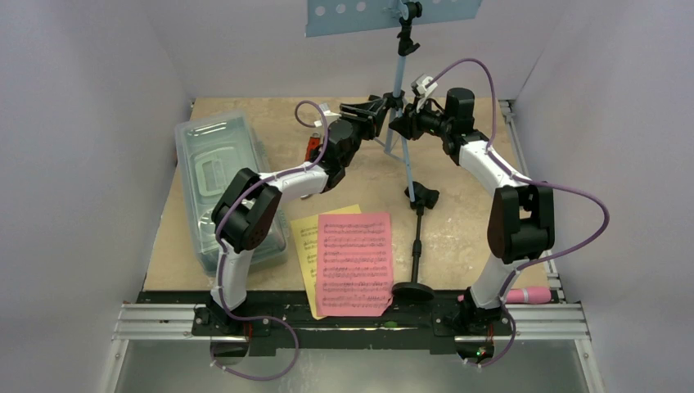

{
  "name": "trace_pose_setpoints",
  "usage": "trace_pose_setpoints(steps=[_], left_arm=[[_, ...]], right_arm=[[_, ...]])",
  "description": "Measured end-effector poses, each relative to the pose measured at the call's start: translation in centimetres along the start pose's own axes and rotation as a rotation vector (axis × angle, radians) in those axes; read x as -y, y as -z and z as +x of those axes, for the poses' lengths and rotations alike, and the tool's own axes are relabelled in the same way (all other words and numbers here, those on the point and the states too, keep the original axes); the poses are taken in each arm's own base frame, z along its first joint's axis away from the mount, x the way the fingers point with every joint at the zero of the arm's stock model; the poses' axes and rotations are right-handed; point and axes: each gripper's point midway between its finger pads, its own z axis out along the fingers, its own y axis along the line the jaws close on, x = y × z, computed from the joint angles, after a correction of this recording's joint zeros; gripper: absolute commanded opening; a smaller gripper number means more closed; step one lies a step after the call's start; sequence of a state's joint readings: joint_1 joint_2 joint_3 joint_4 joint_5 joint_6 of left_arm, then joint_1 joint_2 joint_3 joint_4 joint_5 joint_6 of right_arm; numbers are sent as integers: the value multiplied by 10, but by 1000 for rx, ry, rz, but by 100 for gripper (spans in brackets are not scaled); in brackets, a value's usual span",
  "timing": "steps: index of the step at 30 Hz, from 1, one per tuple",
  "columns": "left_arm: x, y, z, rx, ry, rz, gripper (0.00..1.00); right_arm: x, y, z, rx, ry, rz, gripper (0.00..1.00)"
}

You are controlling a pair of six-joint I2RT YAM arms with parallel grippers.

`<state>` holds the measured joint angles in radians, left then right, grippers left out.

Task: Set up the instrument practice props

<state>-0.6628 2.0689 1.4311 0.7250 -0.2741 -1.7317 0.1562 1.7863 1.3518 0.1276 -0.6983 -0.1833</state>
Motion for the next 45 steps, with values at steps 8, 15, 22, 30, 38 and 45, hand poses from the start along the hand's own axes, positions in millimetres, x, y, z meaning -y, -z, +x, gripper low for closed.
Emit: trace_pose_setpoints(steps=[8,15,22,30,38,45], left_arm=[[6,1,10,-20,8,11,43],[5,3,20,-38,10,10,36],[5,4,21,-34,10,10,38],[6,2,16,-6,10,11,35],[6,2,16,2,-10,7,0],[4,3,16,-6,-217,20,0]], right_arm=[[0,0,0,0,0,0,0],[0,0,0,0,0,0,0],[0,0,0,0,0,0,0],[0,0,0,0,0,0,0],[0,0,0,0,2,2,0],[0,0,0,0,2,2,0]])
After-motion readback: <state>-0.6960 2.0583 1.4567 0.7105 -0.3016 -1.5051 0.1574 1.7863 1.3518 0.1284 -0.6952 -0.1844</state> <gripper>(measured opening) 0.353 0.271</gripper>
